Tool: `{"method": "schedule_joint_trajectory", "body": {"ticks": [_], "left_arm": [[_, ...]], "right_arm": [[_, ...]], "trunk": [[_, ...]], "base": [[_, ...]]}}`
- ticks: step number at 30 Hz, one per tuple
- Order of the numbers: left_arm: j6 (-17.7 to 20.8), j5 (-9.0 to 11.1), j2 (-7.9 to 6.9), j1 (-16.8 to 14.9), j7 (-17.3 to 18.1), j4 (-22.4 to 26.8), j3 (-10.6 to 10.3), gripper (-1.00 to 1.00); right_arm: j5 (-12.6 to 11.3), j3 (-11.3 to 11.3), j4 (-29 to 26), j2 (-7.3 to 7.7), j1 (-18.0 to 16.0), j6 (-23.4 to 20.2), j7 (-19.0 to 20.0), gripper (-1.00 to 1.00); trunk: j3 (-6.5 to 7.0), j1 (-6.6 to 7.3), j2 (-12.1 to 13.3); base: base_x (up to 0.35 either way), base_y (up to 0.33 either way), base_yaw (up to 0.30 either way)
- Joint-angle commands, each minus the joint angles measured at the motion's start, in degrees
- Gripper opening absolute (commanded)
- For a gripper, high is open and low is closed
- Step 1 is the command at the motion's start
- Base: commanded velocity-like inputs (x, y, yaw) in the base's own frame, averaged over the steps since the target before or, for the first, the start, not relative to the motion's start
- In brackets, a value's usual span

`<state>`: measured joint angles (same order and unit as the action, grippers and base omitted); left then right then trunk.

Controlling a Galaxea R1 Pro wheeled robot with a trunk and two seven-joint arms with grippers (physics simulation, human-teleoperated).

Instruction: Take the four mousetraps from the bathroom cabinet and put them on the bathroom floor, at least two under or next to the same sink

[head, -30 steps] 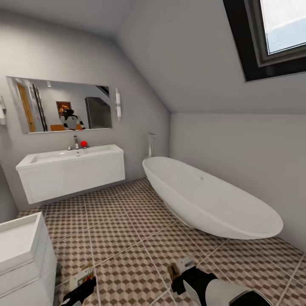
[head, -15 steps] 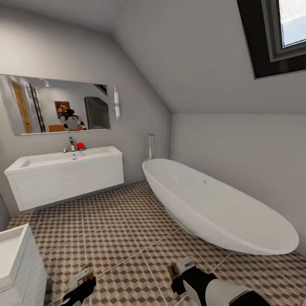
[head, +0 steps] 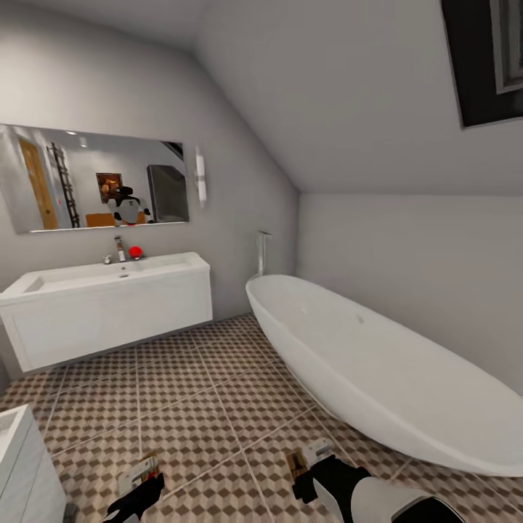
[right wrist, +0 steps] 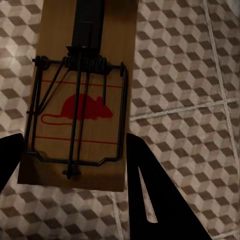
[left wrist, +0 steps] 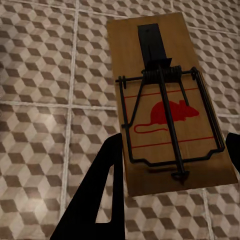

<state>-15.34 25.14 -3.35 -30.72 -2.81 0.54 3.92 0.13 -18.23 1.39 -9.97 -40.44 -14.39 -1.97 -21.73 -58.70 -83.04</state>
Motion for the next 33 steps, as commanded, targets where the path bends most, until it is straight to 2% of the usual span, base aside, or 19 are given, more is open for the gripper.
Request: {"method": "schedule_joint_trajectory", "body": {"ticks": [1,33], "left_arm": [[-0.1,-0.5,0.01,0.0,-0.3,0.0,0.4,-1.0],[-0.1,-0.4,0.01,0.0,-0.3,0.0,0.4,-1.0]], "right_arm": [[-0.2,-0.2,0.1,-0.03,-0.1,-0.1,0.0,-1.0],[-0.2,-0.2,0.1,-0.03,-0.1,-0.3,0.0,-1.0]], "trunk": [[-0.07,-0.03,0.0],[-0.07,-0.03,0.0]], "base": [[0.323,0.0,0.212],[0.323,0.0,0.268]]}}
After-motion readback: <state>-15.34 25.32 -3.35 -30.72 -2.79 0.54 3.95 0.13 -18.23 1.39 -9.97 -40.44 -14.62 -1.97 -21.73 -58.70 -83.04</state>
